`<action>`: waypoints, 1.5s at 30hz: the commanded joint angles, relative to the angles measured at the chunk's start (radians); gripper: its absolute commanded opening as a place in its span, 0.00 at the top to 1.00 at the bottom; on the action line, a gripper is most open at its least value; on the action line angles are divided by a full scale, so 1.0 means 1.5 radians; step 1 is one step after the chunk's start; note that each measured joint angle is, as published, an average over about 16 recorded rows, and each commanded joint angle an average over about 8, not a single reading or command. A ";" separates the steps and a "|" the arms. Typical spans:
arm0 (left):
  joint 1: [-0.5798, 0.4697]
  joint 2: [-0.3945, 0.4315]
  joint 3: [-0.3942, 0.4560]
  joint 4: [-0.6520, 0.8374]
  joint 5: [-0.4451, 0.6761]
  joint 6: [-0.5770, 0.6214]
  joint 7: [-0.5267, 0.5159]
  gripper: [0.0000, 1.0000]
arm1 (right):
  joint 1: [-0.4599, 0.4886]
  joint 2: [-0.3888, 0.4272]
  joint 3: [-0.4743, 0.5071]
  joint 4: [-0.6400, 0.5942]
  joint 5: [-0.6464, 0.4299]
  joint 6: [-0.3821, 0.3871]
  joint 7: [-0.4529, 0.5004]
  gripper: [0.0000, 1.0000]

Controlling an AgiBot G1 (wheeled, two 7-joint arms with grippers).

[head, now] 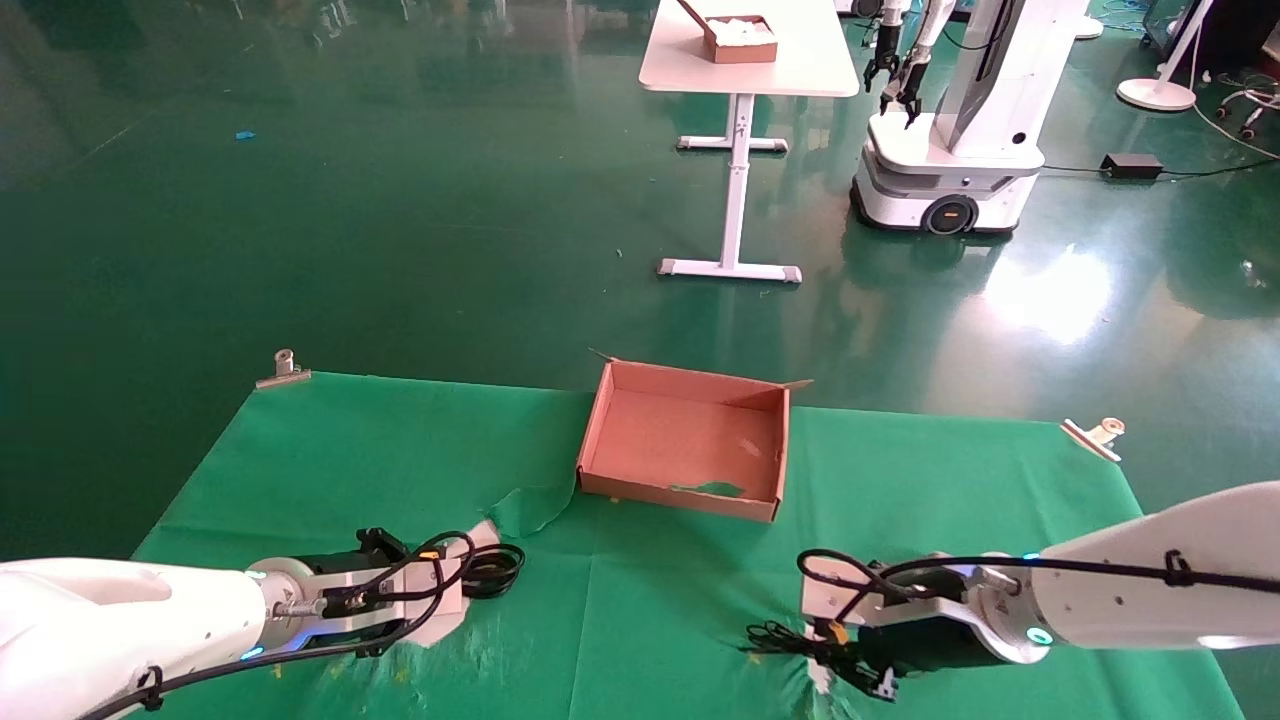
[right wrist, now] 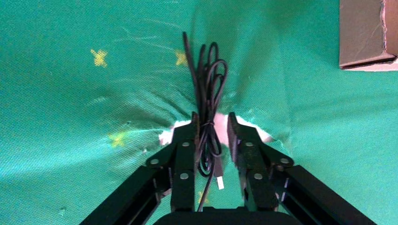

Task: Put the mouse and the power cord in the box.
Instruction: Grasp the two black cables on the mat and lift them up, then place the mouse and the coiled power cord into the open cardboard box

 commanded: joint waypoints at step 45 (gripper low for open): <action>-0.089 0.221 0.016 0.101 -0.119 -0.278 0.249 1.00 | 0.197 0.130 0.088 0.084 -0.026 0.017 0.054 1.00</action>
